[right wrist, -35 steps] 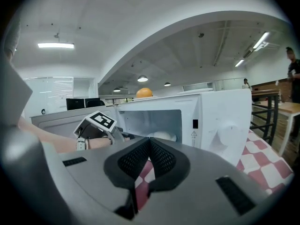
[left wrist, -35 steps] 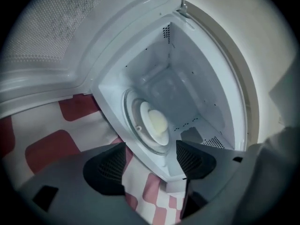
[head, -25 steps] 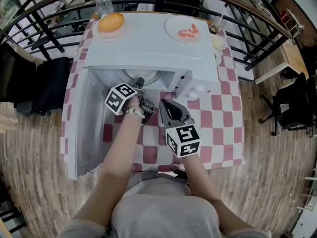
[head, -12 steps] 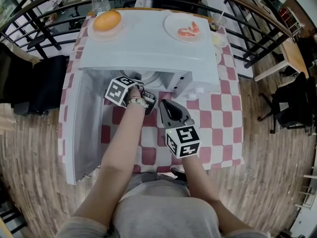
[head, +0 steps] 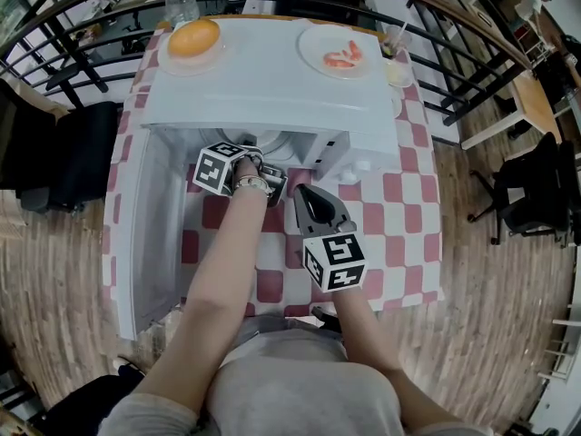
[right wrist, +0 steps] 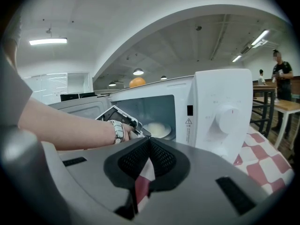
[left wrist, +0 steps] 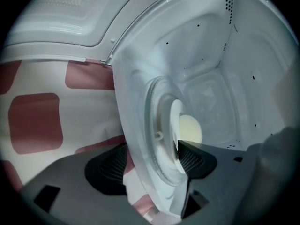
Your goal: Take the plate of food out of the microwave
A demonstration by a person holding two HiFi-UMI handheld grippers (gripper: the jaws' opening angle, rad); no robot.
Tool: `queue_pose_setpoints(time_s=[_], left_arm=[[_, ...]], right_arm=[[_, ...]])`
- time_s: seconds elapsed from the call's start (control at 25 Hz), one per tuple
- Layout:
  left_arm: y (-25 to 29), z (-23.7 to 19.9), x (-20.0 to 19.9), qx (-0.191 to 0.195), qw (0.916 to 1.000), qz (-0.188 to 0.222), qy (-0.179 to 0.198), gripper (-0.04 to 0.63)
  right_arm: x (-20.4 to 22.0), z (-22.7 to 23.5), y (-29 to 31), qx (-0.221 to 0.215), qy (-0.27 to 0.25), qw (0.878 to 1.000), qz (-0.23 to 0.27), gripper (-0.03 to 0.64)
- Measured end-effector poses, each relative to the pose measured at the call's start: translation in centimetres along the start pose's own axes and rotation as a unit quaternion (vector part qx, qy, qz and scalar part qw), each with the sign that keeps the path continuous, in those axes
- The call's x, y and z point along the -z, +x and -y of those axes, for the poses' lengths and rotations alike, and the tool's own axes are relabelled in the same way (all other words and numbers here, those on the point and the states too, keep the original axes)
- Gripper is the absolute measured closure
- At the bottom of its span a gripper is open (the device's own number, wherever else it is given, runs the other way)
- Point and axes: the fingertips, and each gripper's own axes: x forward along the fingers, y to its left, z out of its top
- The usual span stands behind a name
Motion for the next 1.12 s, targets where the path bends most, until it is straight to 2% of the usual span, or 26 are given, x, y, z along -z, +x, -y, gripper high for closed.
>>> queue_pose_setpoints(time_s=[0.28,0.48,0.76,1.12], left_arm=[[-0.7,-0.6,0.7,0.022,0.9995,-0.011,-0.018,0.287],[-1.5,-0.5,0.6,0.033,0.9993,-0.008,-0.015,0.357],[-2.1,-0.7,0.6,0.053,0.9981,-0.014,-0.028,0.402],[-3.0,-0.5,0.6,0.075,0.9948,-0.034,-0.061,0.485]], right_arm=[[-0.1,-0.2,-0.3,-0.001,-0.004,1.0,0.005,0.594],[-0.2,-0.7,-0.4,-0.009,-0.01,1.0,0.006,0.594],[-0.6,-1.3,-0.6,-0.017,-0.017,1.0,0.008,0.594],[-1.0,-1.6,-0.7,-0.021,-0.019,1.0,0.012,0.594]])
